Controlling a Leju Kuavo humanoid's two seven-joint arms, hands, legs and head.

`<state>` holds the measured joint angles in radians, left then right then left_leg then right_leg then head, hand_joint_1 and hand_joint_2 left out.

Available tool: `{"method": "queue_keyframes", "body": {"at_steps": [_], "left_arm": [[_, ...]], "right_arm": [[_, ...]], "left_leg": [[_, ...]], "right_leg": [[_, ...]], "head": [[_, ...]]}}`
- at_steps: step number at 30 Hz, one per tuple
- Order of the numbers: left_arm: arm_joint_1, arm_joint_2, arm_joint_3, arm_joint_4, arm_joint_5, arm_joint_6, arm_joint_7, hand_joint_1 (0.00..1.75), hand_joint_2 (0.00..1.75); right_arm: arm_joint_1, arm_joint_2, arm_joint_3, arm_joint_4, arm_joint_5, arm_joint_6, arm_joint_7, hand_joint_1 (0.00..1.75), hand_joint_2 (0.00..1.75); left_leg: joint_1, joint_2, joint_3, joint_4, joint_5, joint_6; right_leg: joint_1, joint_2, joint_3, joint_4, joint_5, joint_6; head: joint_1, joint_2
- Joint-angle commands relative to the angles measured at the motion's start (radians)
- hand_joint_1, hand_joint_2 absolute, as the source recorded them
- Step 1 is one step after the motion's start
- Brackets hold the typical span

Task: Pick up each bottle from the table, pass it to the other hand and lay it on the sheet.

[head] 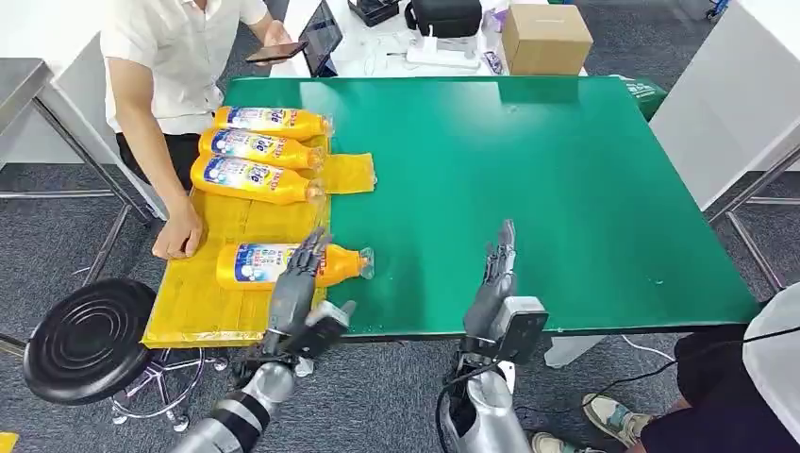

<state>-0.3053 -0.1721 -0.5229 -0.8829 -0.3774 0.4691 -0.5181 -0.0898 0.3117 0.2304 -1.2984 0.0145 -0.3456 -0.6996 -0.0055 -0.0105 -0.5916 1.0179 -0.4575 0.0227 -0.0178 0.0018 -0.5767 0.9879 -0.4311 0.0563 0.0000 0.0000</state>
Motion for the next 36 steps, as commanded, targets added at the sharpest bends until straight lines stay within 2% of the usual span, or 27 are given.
{"method": "queue_keyframes", "body": {"at_steps": [1,5,7,8,11,12,14,23,25,26,27,28,29,31,32,33,34,36], "left_arm": [[0.116,-0.050,0.143,-0.223,0.227,-0.135,0.012,0.00,1.75],[0.139,-0.040,0.130,-0.257,0.359,-0.161,0.026,0.00,1.75],[0.143,-0.036,0.099,-0.271,0.356,-0.128,0.017,0.00,1.75],[0.143,-0.031,0.078,-0.274,0.366,-0.105,0.020,0.00,1.75],[0.159,-0.024,0.066,-0.301,0.373,-0.089,0.010,0.00,1.75],[0.179,-0.023,0.068,-0.322,0.379,-0.063,0.001,0.00,1.75],[0.211,-0.015,0.067,-0.363,0.388,-0.036,-0.006,0.00,1.75],[0.215,-0.010,0.063,-0.373,0.390,-0.034,-0.005,0.00,1.75],[0.229,-0.020,0.078,-0.386,0.419,-0.002,0.003,0.00,1.75],[0.238,-0.024,0.084,-0.397,0.441,0.016,0.013,0.00,0.00],[0.249,-0.020,0.076,-0.404,0.444,0.041,0.019,0.00,0.00],[0.255,-0.024,0.079,-0.409,0.473,0.032,0.017,0.00,1.75],[0.257,-0.027,0.079,-0.413,0.503,0.029,0.020,0.00,1.75],[0.263,0.009,0.025,-0.450,0.535,-0.026,0.036,0.00,1.75],[0.278,0.025,0.012,-0.469,0.526,-0.040,0.038,0.00,1.75],[0.282,0.044,-0.005,-0.481,0.529,-0.090,0.040,0.00,1.75],[0.286,0.047,-0.002,-0.483,0.544,-0.123,0.048,0.00,1.75],[0.296,0.045,0.022,-0.483,0.549,-0.155,0.025,0.00,1.75]], "right_arm": [[0.046,-0.043,0.090,-0.133,0.009,-0.051,0.001,0.00,0.00],[0.039,-0.077,0.181,-0.157,-0.011,-0.083,0.001,0.00,0.00],[0.048,-0.076,0.185,-0.167,-0.037,-0.062,0.001,0.00,0.00],[0.035,-0.093,0.237,-0.138,-0.058,-0.102,0.001,0.00,0.00],[0.002,-0.078,0.206,-0.074,-0.054,-0.056,0.001,0.00,0.00],[0.034,-0.075,0.207,0.015,-0.149,0.023,0.029,0.00,0.00],[0.031,-0.078,0.222,0.051,-0.144,-0.008,0.078,0.00,0.00],[0.027,-0.080,0.227,0.059,-0.146,-0.012,0.076,0.00,0.00],[0.030,-0.060,0.213,0.076,-0.093,-0.150,0.125,0.00,0.00],[0.030,-0.053,0.211,0.084,-0.061,-0.228,0.132,0.00,0.00],[0.034,-0.052,0.219,0.086,-0.073,-0.269,0.125,0.00,0.00],[0.038,-0.048,0.212,0.079,-0.076,-0.295,0.093,0.00,0.00],[0.046,-0.044,0.208,0.063,-0.060,-0.353,0.028,0.00,0.00],[0.062,-0.050,0.205,0.007,-0.093,-0.340,0.032,0.00,0.00],[0.067,-0.072,0.214,-0.019,-0.043,-0.353,0.041,0.00,0.00],[0.084,-0.081,0.204,-0.078,0.041,-0.353,0.001,0.00,0.00],[0.095,-0.081,0.193,-0.079,0.038,-0.350,0.012,0.00,1.75],[0.097,-0.115,0.214,-0.085,-0.012,-0.313,0.027,0.00,1.75]], "left_leg": [[0.002,0.001,0.003,0.000,-0.001,-0.002],[0.001,0.003,0.002,0.000,-0.001,-0.002],[0.002,0.003,0.002,0.000,-0.001,-0.002],[0.002,0.002,0.002,0.000,0.000,-0.001],[0.002,0.002,0.003,-0.001,0.000,-0.001],[0.002,0.004,0.004,-0.001,-0.001,-0.001],[0.002,0.003,0.004,-0.002,0.000,-0.001],[0.002,0.002,0.003,-0.002,0.000,-0.001],[0.002,0.002,0.003,-0.002,0.000,-0.002],[0.002,0.002,0.003,-0.001,0.000,-0.001],[0.002,0.002,0.004,-0.002,0.000,-0.002],[0.002,0.003,0.004,-0.002,-0.001,-0.002],[0.002,0.002,0.003,-0.001,0.000,-0.001],[0.002,0.002,0.004,-0.002,-0.001,-0.002],[0.001,0.001,0.002,-0.001,0.000,-0.001],[0.001,0.001,0.002,-0.001,0.000,-0.001],[0.002,0.001,0.004,-0.001,-0.001,-0.002],[0.001,0.000,0.001,-0.001,0.000,-0.001]], "right_leg": [[0.002,0.000,0.003,0.000,0.000,-0.003],[0.001,0.003,0.001,-0.001,0.000,-0.002],[0.002,0.002,0.001,0.000,0.000,-0.003],[0.002,0.000,0.001,0.000,0.000,-0.002],[0.002,0.002,0.002,-0.001,0.000,-0.001],[0.002,0.003,0.003,-0.001,0.000,-0.002],[0.002,0.002,0.003,-0.002,0.000,-0.001],[0.002,0.001,0.003,-0.002,0.000,-0.002],[0.002,0.001,0.003,-0.002,0.000,-0.002],[0.002,0.001,0.002,-0.001,0.000,-0.002],[0.002,0.001,0.004,-0.002,0.000,-0.003],[0.002,0.002,0.004,-0.002,0.000,-0.002],[0.002,0.001,0.003,-0.001,0.000,-0.002],[0.002,0.001,0.004,-0.001,-0.001,-0.002],[0.001,0.000,0.002,0.000,0.000,-0.002],[0.001,0.001,0.001,0.000,0.000,-0.001],[0.002,0.000,0.003,-0.001,-0.001,-0.002],[0.001,0.000,0.001,-0.001,0.000,-0.001]], "head": [[0.000,0.000],[0.000,0.000],[0.000,0.000],[0.000,0.000],[0.000,0.000],[0.000,0.000],[0.000,0.000],[0.000,0.000],[0.000,0.000],[0.000,0.000],[0.000,0.000],[0.000,0.000],[0.000,0.000],[0.000,0.000],[0.000,0.000],[0.000,0.000],[0.000,0.000],[0.000,0.000]]}}
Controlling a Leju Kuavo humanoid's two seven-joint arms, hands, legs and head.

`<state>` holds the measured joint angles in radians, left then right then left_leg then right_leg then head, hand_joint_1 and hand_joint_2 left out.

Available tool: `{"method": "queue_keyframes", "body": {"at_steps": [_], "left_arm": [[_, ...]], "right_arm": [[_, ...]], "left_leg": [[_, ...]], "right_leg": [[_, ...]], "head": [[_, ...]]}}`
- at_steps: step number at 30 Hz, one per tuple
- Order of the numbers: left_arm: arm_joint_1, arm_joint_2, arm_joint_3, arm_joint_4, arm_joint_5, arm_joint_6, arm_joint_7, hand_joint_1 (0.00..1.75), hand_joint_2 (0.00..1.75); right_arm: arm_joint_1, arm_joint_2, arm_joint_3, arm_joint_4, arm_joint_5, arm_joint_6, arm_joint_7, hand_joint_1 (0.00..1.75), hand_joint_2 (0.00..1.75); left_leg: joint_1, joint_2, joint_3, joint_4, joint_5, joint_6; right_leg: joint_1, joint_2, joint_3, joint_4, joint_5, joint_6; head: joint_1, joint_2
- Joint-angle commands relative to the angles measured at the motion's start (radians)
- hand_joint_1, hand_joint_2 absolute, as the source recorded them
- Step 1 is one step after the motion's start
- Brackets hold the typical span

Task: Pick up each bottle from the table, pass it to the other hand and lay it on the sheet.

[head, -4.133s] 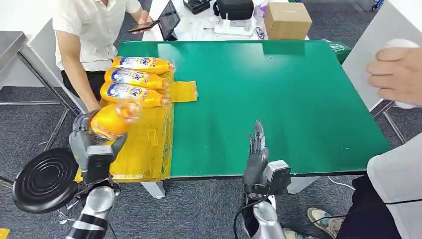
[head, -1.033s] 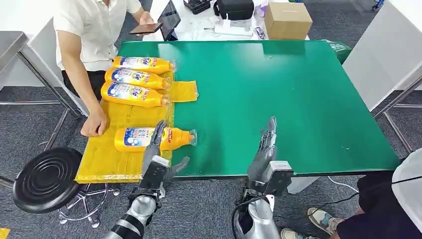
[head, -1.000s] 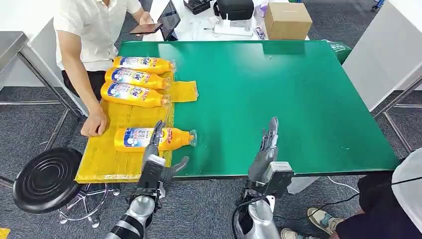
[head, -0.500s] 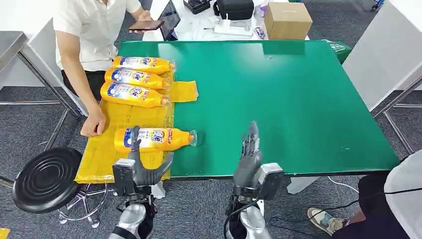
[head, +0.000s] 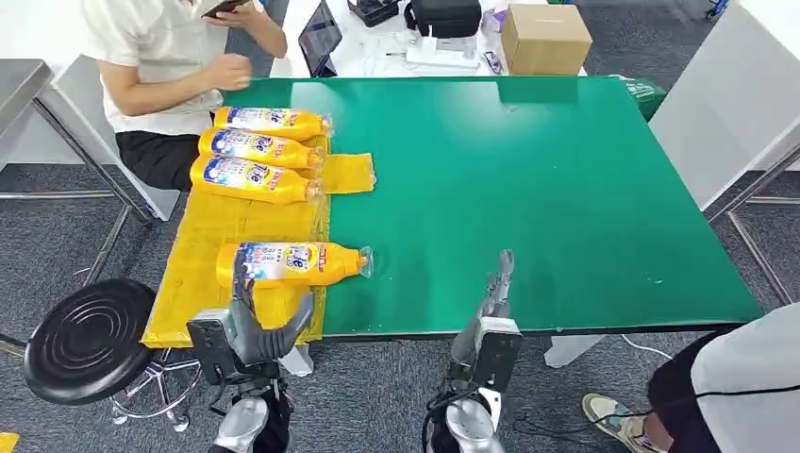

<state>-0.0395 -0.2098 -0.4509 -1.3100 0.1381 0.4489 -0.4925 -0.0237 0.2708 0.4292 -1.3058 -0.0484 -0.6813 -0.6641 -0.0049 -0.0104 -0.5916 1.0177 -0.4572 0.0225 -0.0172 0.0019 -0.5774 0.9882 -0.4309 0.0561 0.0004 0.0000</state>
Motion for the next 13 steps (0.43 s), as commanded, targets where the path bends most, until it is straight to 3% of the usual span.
{"method": "queue_keyframes", "body": {"at_steps": [1,8,13], "left_arm": [[0.028,0.080,-0.043,-0.050,0.021,-0.139,-0.010,0.00,1.75],[0.016,0.042,0.008,-0.042,-0.042,-0.100,-0.050,0.00,1.75],[-0.004,0.041,-0.044,0.013,-0.117,-0.065,-0.084,0.00,1.75]], "right_arm": [[0.029,-0.076,0.016,-0.067,0.082,-0.015,-0.034,0.00,1.75],[0.029,-0.089,-0.001,-0.033,0.081,0.006,-0.022,0.00,1.75],[0.033,-0.097,-0.013,-0.048,0.104,-0.001,-0.029,0.00,1.75]], "left_leg": [[0.001,0.001,0.003,-0.001,-0.001,-0.001],[0.001,0.000,0.002,-0.001,0.000,-0.001],[0.001,0.000,0.003,-0.001,0.000,-0.001]], "right_leg": [[0.001,0.000,0.003,-0.001,-0.001,-0.002],[0.001,-0.001,0.002,-0.002,0.000,-0.002],[0.001,-0.001,0.004,-0.002,0.000,-0.002]], "head": [[0.000,0.000],[0.000,0.000],[0.000,0.000]]}}
